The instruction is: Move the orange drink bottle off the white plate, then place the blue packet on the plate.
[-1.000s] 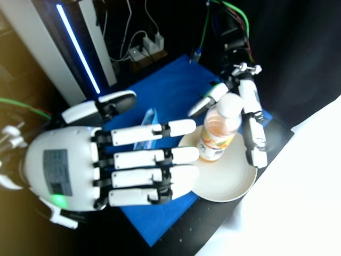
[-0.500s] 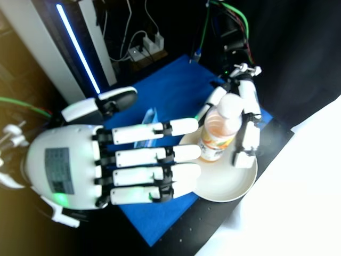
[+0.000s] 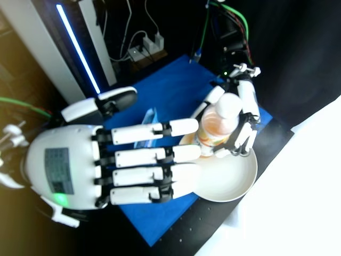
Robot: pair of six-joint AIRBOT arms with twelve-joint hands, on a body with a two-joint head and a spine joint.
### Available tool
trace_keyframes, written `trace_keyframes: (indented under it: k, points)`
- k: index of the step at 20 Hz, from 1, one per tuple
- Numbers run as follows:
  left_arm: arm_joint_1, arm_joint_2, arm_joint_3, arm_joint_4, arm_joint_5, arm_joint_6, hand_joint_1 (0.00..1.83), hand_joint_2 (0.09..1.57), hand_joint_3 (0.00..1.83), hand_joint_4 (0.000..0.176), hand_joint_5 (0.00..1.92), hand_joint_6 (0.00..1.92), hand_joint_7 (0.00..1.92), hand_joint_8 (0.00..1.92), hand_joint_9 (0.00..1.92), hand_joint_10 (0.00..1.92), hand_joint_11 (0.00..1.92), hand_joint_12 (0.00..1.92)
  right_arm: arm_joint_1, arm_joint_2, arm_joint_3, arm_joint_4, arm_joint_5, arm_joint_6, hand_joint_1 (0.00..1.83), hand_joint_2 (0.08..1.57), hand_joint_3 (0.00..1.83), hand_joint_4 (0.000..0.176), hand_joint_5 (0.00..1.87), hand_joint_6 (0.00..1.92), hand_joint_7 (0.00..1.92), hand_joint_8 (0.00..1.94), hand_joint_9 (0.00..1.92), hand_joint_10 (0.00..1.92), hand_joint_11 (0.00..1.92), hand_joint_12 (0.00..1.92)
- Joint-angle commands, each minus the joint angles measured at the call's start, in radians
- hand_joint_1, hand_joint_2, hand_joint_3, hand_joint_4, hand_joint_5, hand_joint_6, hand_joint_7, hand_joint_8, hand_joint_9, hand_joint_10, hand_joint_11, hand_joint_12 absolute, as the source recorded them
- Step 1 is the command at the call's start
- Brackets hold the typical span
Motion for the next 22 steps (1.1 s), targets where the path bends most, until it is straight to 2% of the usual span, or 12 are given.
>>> trace_keyframes:
  k: [1, 3, 4, 7, 8, 9, 12, 14, 18, 20, 21, 22]
  points:
    - [-0.029, 0.015, -0.004, -0.061, -0.147, -0.026, 1.22, 1.13, 0.00, 0.000, 0.86, 1.14, 1.06, 0.89, 1.15, 0.04, 0.70, 0.96, 0.018, -0.004, -0.001, 0.051, 0.114, 0.008, 0.49, 0.93, 0.00, 0.081, 0.24, 0.00, 0.24, 0.00, 0.13, 0.00, 0.00, 0.51]
    - [-0.040, 0.034, -0.021, -0.061, -0.159, -0.026, 1.24, 1.11, 0.00, 0.000, 0.88, 1.03, 1.10, 0.89, 1.19, 0.03, 0.69, 1.02, 0.018, -0.004, -0.002, 0.051, 0.114, 0.008, 0.48, 0.94, 0.00, 0.082, 0.25, 0.00, 0.24, 0.00, 0.12, 0.00, 0.00, 0.53]
    - [-0.045, 0.048, -0.030, -0.062, -0.167, -0.025, 1.22, 1.13, 0.00, 0.000, 0.88, 1.04, 1.04, 0.99, 1.01, 0.00, 0.43, 1.10, 0.018, -0.004, -0.002, 0.051, 0.114, 0.008, 0.48, 0.95, 0.00, 0.068, 0.24, 0.00, 0.23, 0.00, 0.13, 0.00, 0.00, 0.61]
    - [-0.054, 0.095, -0.070, -0.062, -0.190, -0.019, 1.21, 1.13, 0.00, 0.000, 0.87, 1.06, 1.03, 0.99, 1.04, 0.02, 0.43, 1.15, 0.018, -0.005, -0.003, 0.051, 0.115, 0.008, 0.47, 0.94, 0.00, 0.074, 0.25, 0.00, 0.23, 0.01, 0.13, 0.00, 0.00, 0.66]
    - [-0.056, 0.113, -0.086, -0.060, -0.201, -0.018, 1.18, 1.13, 0.01, 0.023, 0.91, 1.04, 0.98, 0.91, 1.10, 0.04, 0.58, 1.24, 0.018, -0.005, -0.003, 0.051, 0.115, 0.008, 0.43, 0.94, 0.00, 0.086, 0.24, 0.00, 0.24, 0.01, 0.15, 0.01, 0.00, 0.66]
    - [-0.057, 0.134, -0.106, -0.055, -0.210, -0.017, 1.19, 1.14, 0.00, 0.027, 0.90, 1.06, 0.96, 1.04, 1.14, 0.05, 0.63, 1.26, 0.018, -0.005, -0.003, 0.051, 0.115, 0.008, 0.44, 0.93, 0.00, 0.091, 0.25, 0.00, 0.25, 0.01, 0.16, 0.01, 0.00, 0.66]
    - [-0.057, 0.198, -0.182, -0.047, -0.233, 0.011, 1.19, 1.15, 0.00, 0.038, 0.91, 1.07, 0.92, 1.10, 1.12, 0.03, 0.63, 1.16, 0.018, -0.005, -0.003, 0.051, 0.115, 0.008, 0.46, 0.92, 0.00, 0.088, 0.26, 0.00, 0.26, 0.01, 0.18, 0.01, 0.00, 0.74]
    - [-0.046, 0.220, -0.204, -0.042, -0.251, 0.013, 1.19, 1.17, 0.00, 0.024, 0.87, 1.11, 0.90, 1.17, 1.14, 0.03, 0.68, 1.09, 0.018, -0.005, -0.002, 0.051, 0.115, 0.007, 0.46, 0.92, 0.00, 0.084, 0.26, 0.00, 0.27, 0.00, 0.21, 0.01, 0.00, 0.79]
    - [-0.024, 0.280, -0.260, -0.038, -0.261, 0.026, 1.18, 1.17, 0.00, 0.039, 0.87, 1.14, 0.89, 1.14, 1.15, 0.02, 0.71, 0.93, 0.018, -0.005, -0.002, 0.051, 0.115, 0.007, 0.47, 0.92, 0.00, 0.081, 0.28, 0.01, 0.28, 0.00, 0.24, 0.01, 0.00, 0.86]
    - [-0.004, 0.303, -0.281, -0.046, -0.267, 0.037, 1.19, 1.17, 0.00, 0.026, 0.84, 1.17, 0.91, 1.12, 1.19, 0.02, 0.74, 0.89, 0.018, -0.005, -0.003, 0.051, 0.115, 0.007, 0.46, 0.91, 0.00, 0.079, 0.28, 0.00, 0.28, 0.00, 0.24, 0.01, 0.00, 0.85]
    - [0.005, 0.310, -0.287, -0.051, -0.269, 0.040, 1.20, 1.15, 0.00, 0.007, 0.85, 1.14, 0.98, 1.04, 1.20, 0.02, 0.73, 0.88, 0.018, -0.005, -0.003, 0.051, 0.115, 0.007, 0.44, 0.91, 0.00, 0.081, 0.28, 0.00, 0.29, 0.00, 0.24, 0.01, 0.00, 0.84]
    - [0.026, 0.323, -0.298, -0.063, -0.277, 0.045, 1.21, 1.12, 0.00, 0.014, 0.92, 1.02, 1.02, 0.97, 1.20, 0.01, 0.70, 0.93, 0.018, -0.005, -0.003, 0.051, 0.115, 0.007, 0.46, 0.91, 0.00, 0.085, 0.27, 0.00, 0.29, 0.00, 0.23, 0.00, 0.00, 0.80]
